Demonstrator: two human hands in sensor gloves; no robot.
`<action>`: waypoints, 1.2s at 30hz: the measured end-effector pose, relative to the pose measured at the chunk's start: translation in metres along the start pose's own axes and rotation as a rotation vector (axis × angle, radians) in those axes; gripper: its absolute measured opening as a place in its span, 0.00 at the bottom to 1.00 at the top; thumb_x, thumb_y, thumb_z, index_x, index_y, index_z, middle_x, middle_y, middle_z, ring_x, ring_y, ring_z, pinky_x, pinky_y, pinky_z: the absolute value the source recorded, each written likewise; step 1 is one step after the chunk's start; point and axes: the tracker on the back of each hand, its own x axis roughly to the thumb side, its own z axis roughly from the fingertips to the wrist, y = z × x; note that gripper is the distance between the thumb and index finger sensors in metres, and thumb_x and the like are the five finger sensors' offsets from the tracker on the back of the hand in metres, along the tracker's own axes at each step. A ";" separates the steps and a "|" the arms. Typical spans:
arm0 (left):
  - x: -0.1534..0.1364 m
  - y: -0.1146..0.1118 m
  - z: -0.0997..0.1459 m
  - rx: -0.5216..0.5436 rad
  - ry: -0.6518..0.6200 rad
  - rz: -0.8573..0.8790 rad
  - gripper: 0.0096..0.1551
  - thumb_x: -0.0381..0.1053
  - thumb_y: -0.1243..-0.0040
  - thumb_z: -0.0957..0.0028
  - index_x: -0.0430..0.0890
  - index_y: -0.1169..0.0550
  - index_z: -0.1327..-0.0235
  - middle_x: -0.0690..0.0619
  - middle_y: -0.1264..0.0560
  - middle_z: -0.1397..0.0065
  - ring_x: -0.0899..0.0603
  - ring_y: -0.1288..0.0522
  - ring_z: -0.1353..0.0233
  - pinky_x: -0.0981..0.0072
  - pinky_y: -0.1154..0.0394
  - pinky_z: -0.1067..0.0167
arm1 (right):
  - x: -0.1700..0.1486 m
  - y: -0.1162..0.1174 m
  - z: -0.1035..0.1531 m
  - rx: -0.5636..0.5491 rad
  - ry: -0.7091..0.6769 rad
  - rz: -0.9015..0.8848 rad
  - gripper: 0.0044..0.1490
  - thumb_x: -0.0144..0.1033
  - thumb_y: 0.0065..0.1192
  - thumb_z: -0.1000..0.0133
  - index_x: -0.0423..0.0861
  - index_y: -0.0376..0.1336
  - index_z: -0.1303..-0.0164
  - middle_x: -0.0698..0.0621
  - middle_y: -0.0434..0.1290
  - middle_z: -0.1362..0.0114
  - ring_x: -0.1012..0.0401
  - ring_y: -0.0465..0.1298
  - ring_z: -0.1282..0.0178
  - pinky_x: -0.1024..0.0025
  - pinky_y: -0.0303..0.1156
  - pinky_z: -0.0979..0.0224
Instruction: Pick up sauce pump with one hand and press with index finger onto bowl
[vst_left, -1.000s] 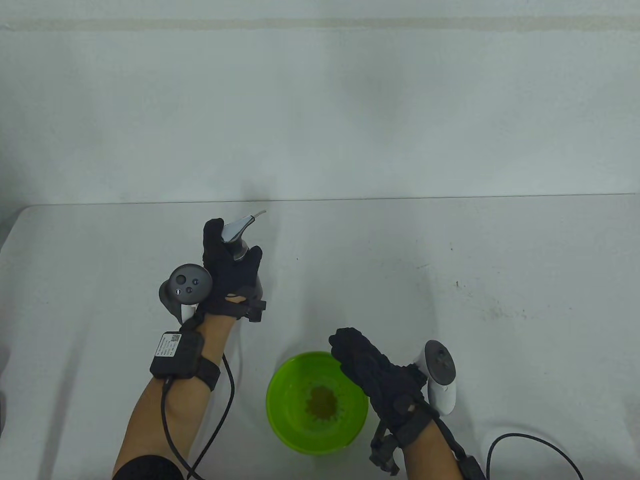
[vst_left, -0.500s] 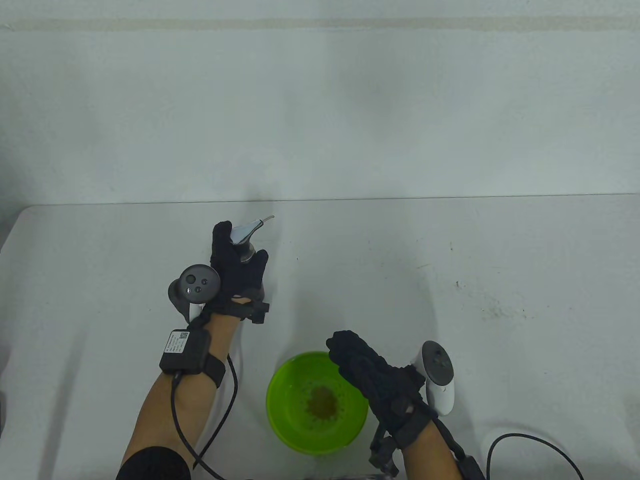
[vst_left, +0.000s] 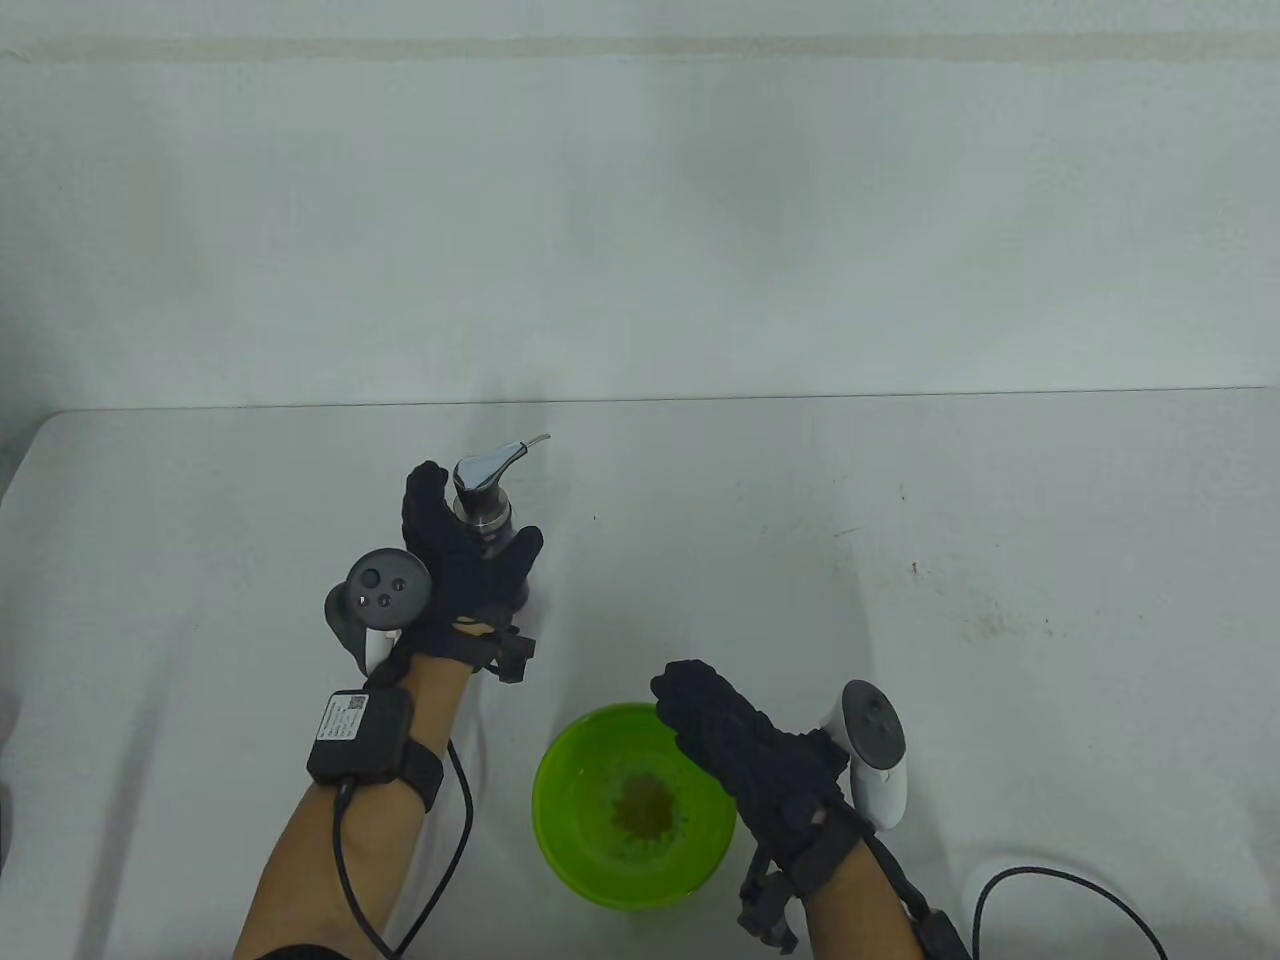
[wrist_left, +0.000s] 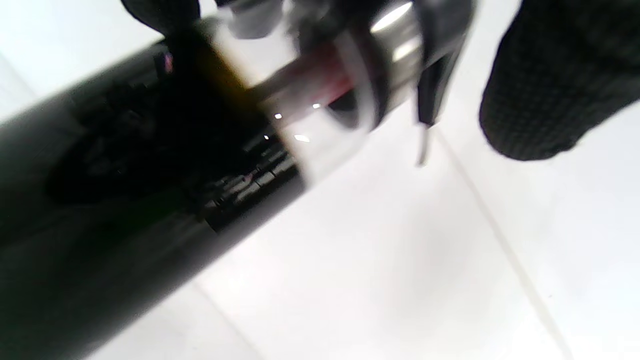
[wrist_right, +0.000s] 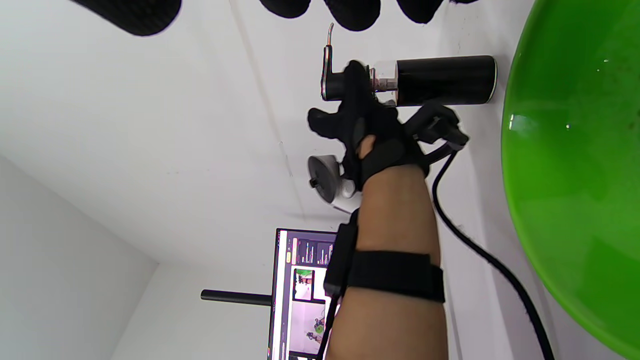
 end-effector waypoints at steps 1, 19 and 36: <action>0.008 0.005 0.002 0.008 -0.010 0.015 0.74 0.70 0.28 0.56 0.64 0.74 0.36 0.47 0.66 0.21 0.25 0.56 0.20 0.27 0.47 0.27 | 0.000 0.000 0.000 0.002 0.000 0.001 0.47 0.66 0.47 0.40 0.48 0.42 0.20 0.38 0.47 0.14 0.33 0.50 0.17 0.37 0.51 0.22; 0.112 0.030 0.107 -0.359 -0.002 0.497 0.54 0.74 0.43 0.48 0.58 0.54 0.17 0.52 0.52 0.12 0.37 0.60 0.14 0.36 0.52 0.24 | -0.005 0.000 -0.001 0.003 0.018 -0.032 0.47 0.67 0.48 0.40 0.49 0.43 0.20 0.39 0.47 0.14 0.35 0.47 0.16 0.39 0.42 0.22; 0.064 -0.027 0.143 -0.705 0.066 0.509 0.61 0.80 0.49 0.50 0.50 0.58 0.18 0.49 0.56 0.12 0.37 0.65 0.15 0.43 0.58 0.24 | -0.005 -0.002 -0.001 -0.001 0.027 0.000 0.47 0.66 0.48 0.40 0.48 0.43 0.20 0.39 0.47 0.14 0.35 0.47 0.16 0.39 0.43 0.22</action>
